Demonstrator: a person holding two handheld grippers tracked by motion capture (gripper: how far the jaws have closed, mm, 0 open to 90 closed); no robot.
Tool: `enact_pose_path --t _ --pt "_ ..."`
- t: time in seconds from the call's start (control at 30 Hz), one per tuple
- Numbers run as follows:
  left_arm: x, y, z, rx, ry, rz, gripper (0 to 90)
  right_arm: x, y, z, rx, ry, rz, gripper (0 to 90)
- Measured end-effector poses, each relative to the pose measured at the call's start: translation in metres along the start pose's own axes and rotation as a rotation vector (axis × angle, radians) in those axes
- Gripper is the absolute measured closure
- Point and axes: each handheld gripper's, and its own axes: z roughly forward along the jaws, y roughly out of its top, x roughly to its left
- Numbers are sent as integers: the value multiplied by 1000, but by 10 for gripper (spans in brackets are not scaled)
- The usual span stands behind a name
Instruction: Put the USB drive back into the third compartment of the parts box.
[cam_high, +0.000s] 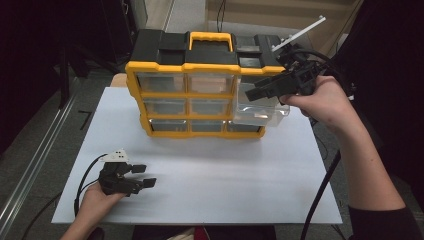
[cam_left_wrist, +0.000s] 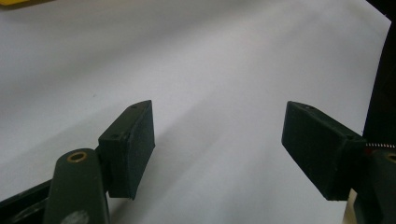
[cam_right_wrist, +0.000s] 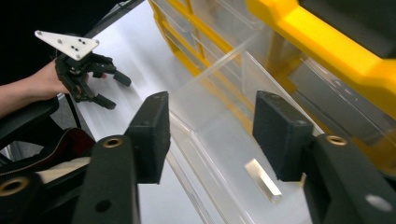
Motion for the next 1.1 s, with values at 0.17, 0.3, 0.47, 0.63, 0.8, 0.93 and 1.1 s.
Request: enact_pose_path --t 0.17,0.3,0.47,0.63,0.8,0.93,1.1 --pt "0 0 0 -1 3 -2 272 -5 -8 -10 -7 -29 4 394" --pt "0 0 1 -1 6 0 272 -9 -17 -18 -27 -58 -4 337" --pt "0 0 0 -6 2 -1 272 -12 -29 -27 -37 -73 -26 303" --pt "0 0 0 -5 -1 1 272 -19 -40 -39 -60 -56 -32 305" --pt "-1 0 0 -7 -1 4 271 -29 -50 -47 -81 -42 -102 331" --pt "0 0 0 -9 -3 0 271 -39 -61 -51 -77 -71 -107 348" --pt "-1 1 0 -20 -8 4 271 -44 -75 -54 -88 -78 -101 364"
